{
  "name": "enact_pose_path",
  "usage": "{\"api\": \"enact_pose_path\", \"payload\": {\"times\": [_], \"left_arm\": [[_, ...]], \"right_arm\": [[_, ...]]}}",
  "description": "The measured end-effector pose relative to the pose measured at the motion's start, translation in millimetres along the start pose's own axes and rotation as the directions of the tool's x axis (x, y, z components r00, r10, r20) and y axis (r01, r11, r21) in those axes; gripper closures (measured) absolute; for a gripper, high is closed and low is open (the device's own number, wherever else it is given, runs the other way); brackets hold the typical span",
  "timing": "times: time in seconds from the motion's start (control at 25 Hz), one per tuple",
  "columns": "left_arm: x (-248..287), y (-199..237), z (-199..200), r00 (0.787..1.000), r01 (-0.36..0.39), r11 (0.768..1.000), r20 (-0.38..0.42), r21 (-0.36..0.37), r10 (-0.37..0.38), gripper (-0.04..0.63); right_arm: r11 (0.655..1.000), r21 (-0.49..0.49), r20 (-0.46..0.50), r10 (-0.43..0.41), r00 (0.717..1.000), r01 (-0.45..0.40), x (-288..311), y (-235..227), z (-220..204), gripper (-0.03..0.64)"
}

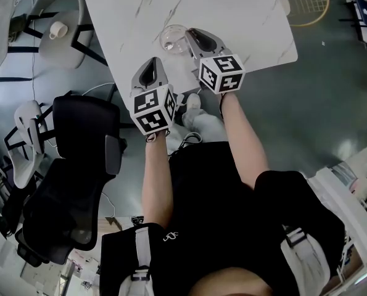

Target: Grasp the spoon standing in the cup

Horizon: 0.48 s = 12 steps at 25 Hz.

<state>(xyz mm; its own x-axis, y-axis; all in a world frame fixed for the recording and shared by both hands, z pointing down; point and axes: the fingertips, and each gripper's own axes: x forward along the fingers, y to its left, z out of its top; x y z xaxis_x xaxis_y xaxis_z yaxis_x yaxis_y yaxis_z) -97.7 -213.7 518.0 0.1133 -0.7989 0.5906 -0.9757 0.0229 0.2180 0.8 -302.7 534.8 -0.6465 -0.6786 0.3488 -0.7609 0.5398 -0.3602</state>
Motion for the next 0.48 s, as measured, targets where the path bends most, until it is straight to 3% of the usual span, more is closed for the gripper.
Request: {"api": "enact_pose_path", "payload": {"times": [0.48], "left_arm": [[-14, -7, 19, 0.999, 0.012, 0.999, 0.049, 0.035, -0.013, 0.58]], "right_arm": [[1.0, 0.0, 0.121, 0.002, 0.993, -0.002, -25, 12, 41, 0.571]]}}
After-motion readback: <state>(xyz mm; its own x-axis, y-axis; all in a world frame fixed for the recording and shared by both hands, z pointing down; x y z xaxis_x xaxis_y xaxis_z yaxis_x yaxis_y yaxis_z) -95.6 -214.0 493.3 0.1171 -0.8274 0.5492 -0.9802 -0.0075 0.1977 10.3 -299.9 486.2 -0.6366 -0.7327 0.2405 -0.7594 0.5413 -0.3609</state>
